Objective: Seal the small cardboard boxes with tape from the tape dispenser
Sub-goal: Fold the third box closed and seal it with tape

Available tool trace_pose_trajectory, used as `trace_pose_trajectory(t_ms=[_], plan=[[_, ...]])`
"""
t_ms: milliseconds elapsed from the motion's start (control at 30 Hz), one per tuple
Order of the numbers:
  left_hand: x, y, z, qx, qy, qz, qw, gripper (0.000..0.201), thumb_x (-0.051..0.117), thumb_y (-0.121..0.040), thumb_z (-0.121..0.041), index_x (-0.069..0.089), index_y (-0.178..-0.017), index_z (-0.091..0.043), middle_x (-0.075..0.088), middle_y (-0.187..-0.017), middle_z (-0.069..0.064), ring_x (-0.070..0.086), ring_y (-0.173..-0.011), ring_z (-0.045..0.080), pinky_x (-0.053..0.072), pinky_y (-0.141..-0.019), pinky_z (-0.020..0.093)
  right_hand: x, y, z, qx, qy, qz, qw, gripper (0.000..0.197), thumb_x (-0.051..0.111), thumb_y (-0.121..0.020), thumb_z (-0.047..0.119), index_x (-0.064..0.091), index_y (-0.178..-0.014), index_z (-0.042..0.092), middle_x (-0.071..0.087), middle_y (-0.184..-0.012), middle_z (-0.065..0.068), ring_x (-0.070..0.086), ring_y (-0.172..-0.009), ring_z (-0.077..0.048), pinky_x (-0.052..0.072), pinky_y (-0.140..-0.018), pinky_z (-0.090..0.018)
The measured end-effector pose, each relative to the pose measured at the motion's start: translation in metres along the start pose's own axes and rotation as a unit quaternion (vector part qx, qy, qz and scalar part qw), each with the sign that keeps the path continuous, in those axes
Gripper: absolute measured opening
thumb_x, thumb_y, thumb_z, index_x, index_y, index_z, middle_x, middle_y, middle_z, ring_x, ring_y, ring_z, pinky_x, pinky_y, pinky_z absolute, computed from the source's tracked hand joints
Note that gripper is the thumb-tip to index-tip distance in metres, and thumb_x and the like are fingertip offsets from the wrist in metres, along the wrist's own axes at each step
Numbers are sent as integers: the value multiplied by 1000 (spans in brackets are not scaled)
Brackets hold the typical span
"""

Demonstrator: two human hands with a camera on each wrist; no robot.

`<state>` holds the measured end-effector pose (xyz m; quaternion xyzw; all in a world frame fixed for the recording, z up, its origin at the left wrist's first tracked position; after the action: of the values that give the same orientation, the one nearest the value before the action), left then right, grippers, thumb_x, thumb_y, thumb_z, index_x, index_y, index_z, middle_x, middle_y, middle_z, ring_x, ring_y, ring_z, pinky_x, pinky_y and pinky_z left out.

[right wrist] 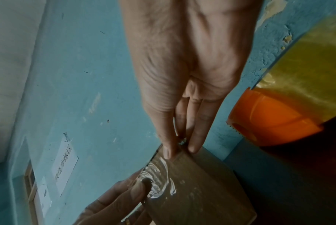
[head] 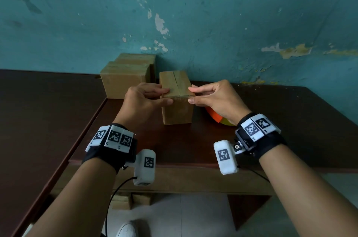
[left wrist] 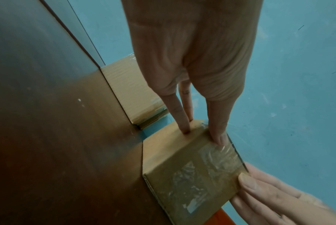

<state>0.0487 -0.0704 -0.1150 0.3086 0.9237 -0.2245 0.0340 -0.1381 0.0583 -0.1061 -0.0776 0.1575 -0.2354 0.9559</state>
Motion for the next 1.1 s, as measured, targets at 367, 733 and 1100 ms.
trace_pose_trajectory(t_ms=[367,733,1100], plan=[[3,-1,1,0,-12,11,1000,28,87,-77,-22,79,-102,-31,64,-130,-2,69,-111,5,56,-97,22,-1,2,-1,11,-9,2,1000,39,86,-85,4,77,-122,3,74,-131,-8,73,-114,-7,62,-86,-23],[2,0,3,-23,-12,38,999,20,77,-91,-13,81,-107,-24,63,-135,1,68,-116,12,57,-98,29,-2,1,-1,34,-23,35,999,35,81,-91,7,76,-125,4,74,-131,-7,73,-116,-10,62,-92,-28],[3,-2,-7,-2,-27,-43,999,46,86,-67,-59,78,-85,-17,78,-93,-5,75,-91,8,63,-86,42,-2,0,8,6,28,-52,998,33,91,-82,29,84,-103,5,81,-109,-7,78,-100,-9,66,-83,-33]])
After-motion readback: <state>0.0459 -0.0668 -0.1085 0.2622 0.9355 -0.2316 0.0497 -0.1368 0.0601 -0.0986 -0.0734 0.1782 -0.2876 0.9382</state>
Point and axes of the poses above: each hand's wrist, its own y-axis away from the middle knuckle, its own x-axis out of the palm, z = x × y, the point moved 10 cm from there along -y, towards the middle knuckle
